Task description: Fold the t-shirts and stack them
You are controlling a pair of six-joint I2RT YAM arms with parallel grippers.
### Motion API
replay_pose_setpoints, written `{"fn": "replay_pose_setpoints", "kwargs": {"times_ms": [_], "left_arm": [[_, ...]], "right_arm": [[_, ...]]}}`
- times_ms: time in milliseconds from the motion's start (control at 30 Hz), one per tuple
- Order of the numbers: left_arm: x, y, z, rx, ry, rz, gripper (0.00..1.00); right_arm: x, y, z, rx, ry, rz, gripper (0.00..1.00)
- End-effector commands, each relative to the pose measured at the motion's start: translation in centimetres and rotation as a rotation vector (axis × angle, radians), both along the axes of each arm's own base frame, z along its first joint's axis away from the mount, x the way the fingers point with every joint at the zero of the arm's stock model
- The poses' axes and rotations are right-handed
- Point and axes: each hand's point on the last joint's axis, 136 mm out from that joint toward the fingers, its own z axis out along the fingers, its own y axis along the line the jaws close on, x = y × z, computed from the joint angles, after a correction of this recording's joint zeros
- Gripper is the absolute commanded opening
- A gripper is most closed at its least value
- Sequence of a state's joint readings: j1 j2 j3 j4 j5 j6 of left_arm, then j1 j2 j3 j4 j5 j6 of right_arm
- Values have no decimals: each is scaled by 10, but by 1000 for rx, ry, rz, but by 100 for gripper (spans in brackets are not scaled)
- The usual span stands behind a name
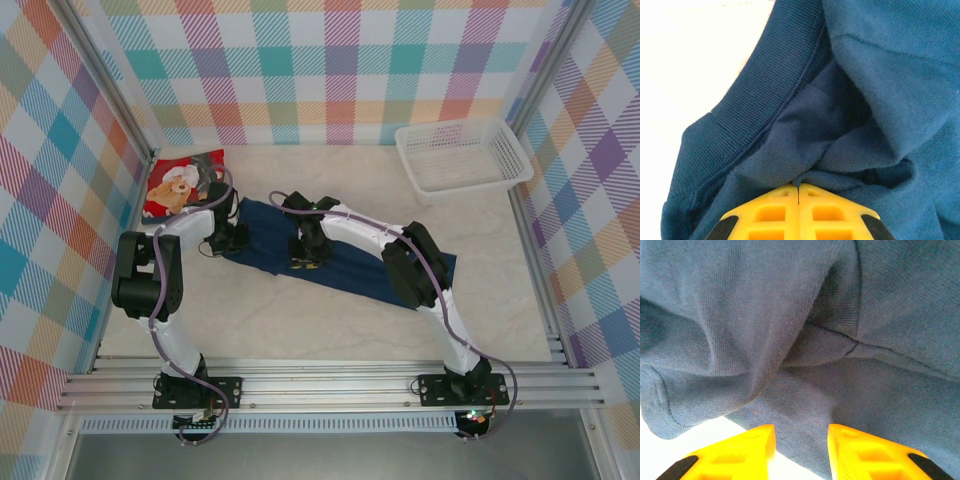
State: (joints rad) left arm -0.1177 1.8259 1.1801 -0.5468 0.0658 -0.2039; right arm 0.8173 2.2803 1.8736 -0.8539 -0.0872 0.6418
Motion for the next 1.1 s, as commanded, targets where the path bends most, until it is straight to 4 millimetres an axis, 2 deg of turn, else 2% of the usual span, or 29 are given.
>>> {"fn": "replay_pose_setpoints", "kwargs": {"times_ms": [0,133,467,800,933,1067], "left_arm": [[-6,-1,22,-21,-23,58,0],[-25,2,34,-42,8,165,0],[-71,4,36,-91,135,351,0],[-96,14,39,-45,261,459,0],[-98,16,37,-52,288,471,0],[-100,9,24,-79,342,480,0]], "right_arm": [[1,-1,22,33,-21,0,33],[4,-3,23,39,-25,-2,33],[5,-1,33,69,-46,25,33],[-3,-7,37,86,-52,34,33],[-12,9,43,164,-45,97,33],[-30,28,38,216,25,116,35]]}}
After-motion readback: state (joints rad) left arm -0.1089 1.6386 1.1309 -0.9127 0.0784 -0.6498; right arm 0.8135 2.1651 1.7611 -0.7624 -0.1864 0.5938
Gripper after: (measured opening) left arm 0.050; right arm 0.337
